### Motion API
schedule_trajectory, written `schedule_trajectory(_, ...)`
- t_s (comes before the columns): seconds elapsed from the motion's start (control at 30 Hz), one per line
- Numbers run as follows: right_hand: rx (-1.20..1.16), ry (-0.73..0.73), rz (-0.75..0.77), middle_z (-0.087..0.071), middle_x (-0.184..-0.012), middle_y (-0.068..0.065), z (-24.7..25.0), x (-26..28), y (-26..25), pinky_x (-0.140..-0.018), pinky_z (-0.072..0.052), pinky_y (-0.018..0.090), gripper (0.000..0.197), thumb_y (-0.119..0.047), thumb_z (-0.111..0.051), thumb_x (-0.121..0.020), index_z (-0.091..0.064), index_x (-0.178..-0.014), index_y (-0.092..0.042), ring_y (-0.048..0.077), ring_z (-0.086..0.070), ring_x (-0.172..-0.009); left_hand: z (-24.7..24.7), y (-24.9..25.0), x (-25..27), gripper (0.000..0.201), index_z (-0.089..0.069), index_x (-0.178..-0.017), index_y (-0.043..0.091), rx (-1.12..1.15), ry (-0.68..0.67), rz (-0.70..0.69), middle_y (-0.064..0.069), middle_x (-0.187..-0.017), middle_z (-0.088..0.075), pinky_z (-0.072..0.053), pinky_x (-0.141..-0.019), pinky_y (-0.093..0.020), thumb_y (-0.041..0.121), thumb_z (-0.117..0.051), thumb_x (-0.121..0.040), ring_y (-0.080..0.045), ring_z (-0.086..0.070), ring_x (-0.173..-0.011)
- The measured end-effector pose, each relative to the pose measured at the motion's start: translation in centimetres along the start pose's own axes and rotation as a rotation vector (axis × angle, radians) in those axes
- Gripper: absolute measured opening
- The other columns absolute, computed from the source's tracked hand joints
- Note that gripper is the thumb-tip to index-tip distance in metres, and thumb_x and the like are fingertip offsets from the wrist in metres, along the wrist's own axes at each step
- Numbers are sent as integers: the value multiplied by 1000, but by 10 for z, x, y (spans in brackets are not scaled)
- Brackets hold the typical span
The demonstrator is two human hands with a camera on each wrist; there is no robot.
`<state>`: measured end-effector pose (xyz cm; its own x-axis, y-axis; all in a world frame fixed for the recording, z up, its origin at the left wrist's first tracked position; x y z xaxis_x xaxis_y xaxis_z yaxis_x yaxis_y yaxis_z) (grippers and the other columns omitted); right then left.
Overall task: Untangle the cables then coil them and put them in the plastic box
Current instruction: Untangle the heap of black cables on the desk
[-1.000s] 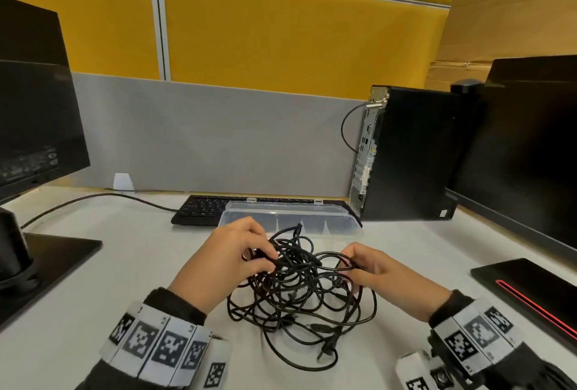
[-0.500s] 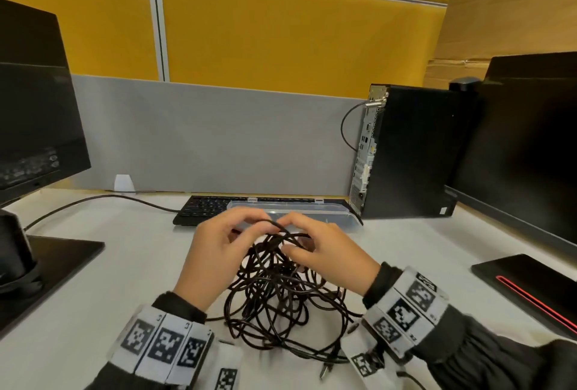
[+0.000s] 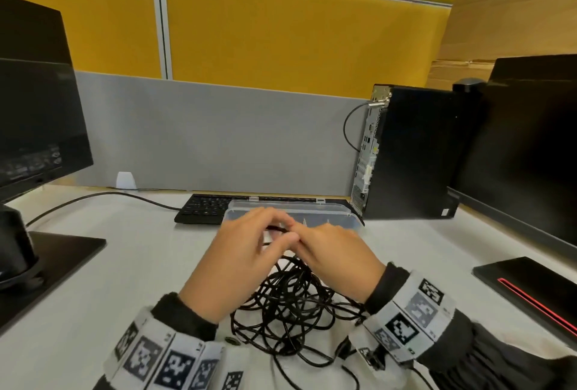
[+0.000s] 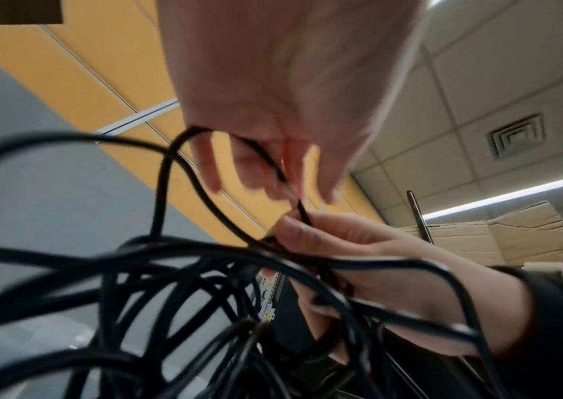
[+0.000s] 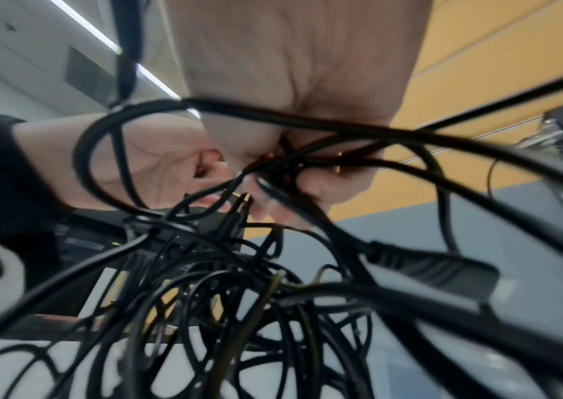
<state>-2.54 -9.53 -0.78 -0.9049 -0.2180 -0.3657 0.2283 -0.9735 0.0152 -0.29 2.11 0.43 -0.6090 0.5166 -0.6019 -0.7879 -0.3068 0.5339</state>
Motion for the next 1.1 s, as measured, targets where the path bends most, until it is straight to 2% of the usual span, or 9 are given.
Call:
schedule_trajectory(0.13, -118, -12, -36, -59, -74, -4, -2, 1, 5, -58, -35, 30, 23, -44, -38, -97, -50, -108, -29, 19, -57, -70, 4, 2, -2, 11, -62, -82, 26, -6, 35, -18, 15, -78, -63, -45, -71, -13, 30, -55, -90, 0, -59, -84)
schedule_trajectory(0.23, -290, -165, -107, -53, -75, -11, -14, 5, 28, -55, -37, 23, 14, -27, -48, -93, -51, -105, -33, 5, -47, -59, 23, -1, -3, 12, -61, -79, 17, 310, 187, 81, 17, -65, -61, -39, -59, -6, 19, -56, -89, 5, -55, -61)
schedule_trajectory(0.37, -392, -207, -165, -61, -86, 7, -16, 12, 44, -68, -50, 39, 12, -34, -47, -94, -56, -96, -26, 25, -59, -69, 42, -31, -1, 18, -58, -79, 17, 666, 435, 339, 17, -50, -50, -35, -57, -17, 18, -49, -94, 1, -42, -50)
schedule_trajectory(0.47, -284, -183, -130, -64, -77, 8, -14, 8, 35, -66, -49, 42, 21, -39, -42, -97, -52, -84, -25, 23, -61, -68, 43, -35, -1, 22, -60, -86, 31, 415, 407, 307, 20, -78, -61, -39, -77, -23, 29, -42, -97, 6, -53, -77)
schedule_trajectory(0.57, -189, -161, -76, -62, -75, 2, -11, 2, 21, -61, -45, 38, 29, -41, -36, -98, -54, -88, -21, 20, -55, -64, 34, -10, -1, 32, -54, -107, 43, -80, 260, 105, 25, -108, -54, -24, -99, -34, 53, -31, -88, 1, -42, -109)
schedule_trajectory(0.73, -123, -134, -29, -47, -64, -7, -7, -1, 10, -55, -36, 30, 27, -42, -35, -98, -55, -95, -25, 12, -44, -58, 1, 7, -1, 43, -63, -88, 40, -458, -41, -72, 22, -69, -52, -20, -77, -32, 65, -30, -81, 0, -43, -75)
schedule_trajectory(0.87, -328, -215, -102, -49, -60, -7, -15, 4, 27, -60, -43, 33, 26, -40, -49, -93, -45, -68, -34, 11, -46, -56, 8, -5, -3, 40, -60, -78, 39, -157, -3, -22, 17, -82, -60, -25, -83, -34, 67, -32, -77, -1, -53, -86)
schedule_trajectory(1.0, -466, -269, -123, -48, -60, -9, -18, 12, 36, -56, -36, 17, 26, -36, -56, -91, -48, -67, -31, 4, -43, -54, 22, -12, -4, 34, -66, -85, 32, 168, 140, 19, 20, -86, -67, -41, -93, -49, 59, -46, -79, 1, -63, -85)
schedule_trajectory(1.1, -487, -276, -96, -53, -65, -7, -12, 12, 33, -57, -38, 16, 24, -38, -57, -89, -60, -79, -16, 3, -46, -57, 25, -12, -3, 30, -67, -75, 30, 265, 231, 44, 17, -79, -68, -48, -82, -24, 54, -49, -76, 1, -64, -79)
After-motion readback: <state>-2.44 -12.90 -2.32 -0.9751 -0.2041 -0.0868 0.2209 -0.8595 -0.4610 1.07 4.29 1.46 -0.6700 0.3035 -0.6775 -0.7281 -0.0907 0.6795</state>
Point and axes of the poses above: each hand's wrist, its own x-axis away from the middle knuckle, its own z-axis out of the back of the hand, y = z × x, the point moved 7 cm from there along -x, towards the middle knuckle
